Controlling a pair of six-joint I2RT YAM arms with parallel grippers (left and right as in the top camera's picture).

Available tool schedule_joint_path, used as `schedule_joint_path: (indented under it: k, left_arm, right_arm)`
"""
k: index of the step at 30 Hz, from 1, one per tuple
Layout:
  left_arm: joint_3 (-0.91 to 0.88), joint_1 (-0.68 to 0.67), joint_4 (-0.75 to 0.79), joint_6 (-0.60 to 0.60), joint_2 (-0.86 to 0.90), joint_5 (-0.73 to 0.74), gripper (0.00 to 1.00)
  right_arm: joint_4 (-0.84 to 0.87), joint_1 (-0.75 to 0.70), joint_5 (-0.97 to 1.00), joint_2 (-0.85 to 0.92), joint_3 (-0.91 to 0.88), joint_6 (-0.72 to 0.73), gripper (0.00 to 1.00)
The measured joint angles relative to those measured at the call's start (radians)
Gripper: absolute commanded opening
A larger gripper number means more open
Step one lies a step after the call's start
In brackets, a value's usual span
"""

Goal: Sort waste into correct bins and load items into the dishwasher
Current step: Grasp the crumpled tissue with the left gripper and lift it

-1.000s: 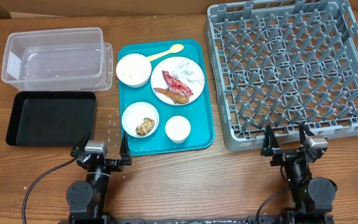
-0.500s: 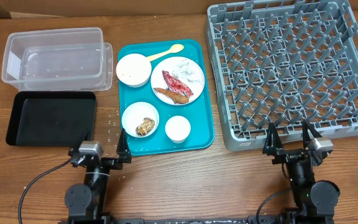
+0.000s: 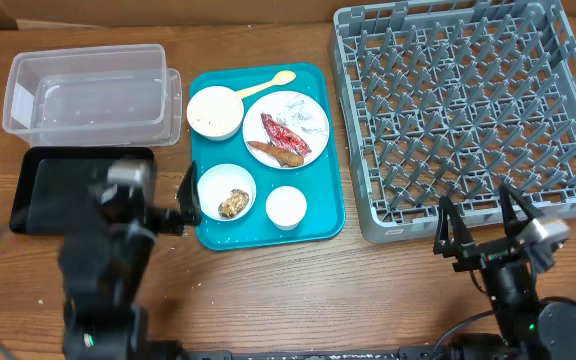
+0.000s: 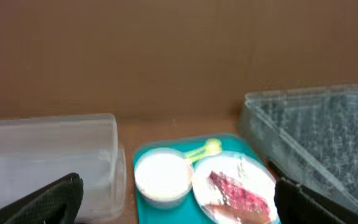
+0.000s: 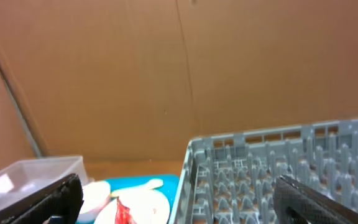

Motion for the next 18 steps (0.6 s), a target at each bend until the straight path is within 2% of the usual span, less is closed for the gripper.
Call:
schedule_joint_path:
  k: [2, 6, 11, 15, 18]
  left_arm:
    - [0.123, 0.0, -0.086, 0.007, 0.126, 0.012, 1.0]
    - [0.51, -0.002, -0.406, 0.064, 0.465, 0.028, 1.0]
    - [0.844, -0.035, -0.646, 0.128, 0.756, 0.031, 1.0]
    - [1.037, -0.115, -0.767, 0.176, 0.977, 0.026, 1.0]
    - [1.085, -0.217, -0.742, 0.214, 1.08, 0.027, 1.0]
  right_arm:
    - [-0.053, 0.0, -0.006, 0.066, 0.073, 0.001, 1.0]
    - [-0.211, 0.0, -0.018, 0.235, 0.243, 0.0, 1.0]
    - [-0.362, 0.0, -0.043, 0.449, 0.412, 0.0, 1.0]
    - [-0.432, 0.0, -0.105, 0.632, 0.489, -0.016, 1.0]
    - [-0.425, 0.0, -0.157, 0.726, 0.492, -0.019, 1.0]
